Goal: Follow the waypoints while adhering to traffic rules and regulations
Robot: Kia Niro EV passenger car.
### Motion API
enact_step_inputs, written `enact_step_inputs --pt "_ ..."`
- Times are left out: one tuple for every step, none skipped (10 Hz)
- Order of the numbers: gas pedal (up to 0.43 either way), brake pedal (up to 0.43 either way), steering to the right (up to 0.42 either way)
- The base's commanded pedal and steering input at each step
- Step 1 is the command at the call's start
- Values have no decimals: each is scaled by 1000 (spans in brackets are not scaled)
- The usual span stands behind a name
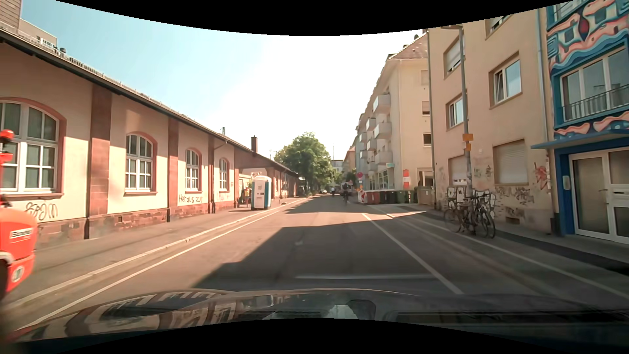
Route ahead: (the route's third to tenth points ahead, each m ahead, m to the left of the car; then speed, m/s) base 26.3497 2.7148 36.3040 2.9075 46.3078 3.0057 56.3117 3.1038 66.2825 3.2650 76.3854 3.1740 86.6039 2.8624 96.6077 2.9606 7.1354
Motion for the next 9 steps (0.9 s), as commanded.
enact_step_inputs --pt "67 0 -7" --pt "67 0 -11" --pt "67 0 -12" --pt "67 0 -10" --pt "67 0 -10" --pt "67 0 -11" --pt "67 0 -10" --pt "59 0 -8" --pt "59 0 -7"
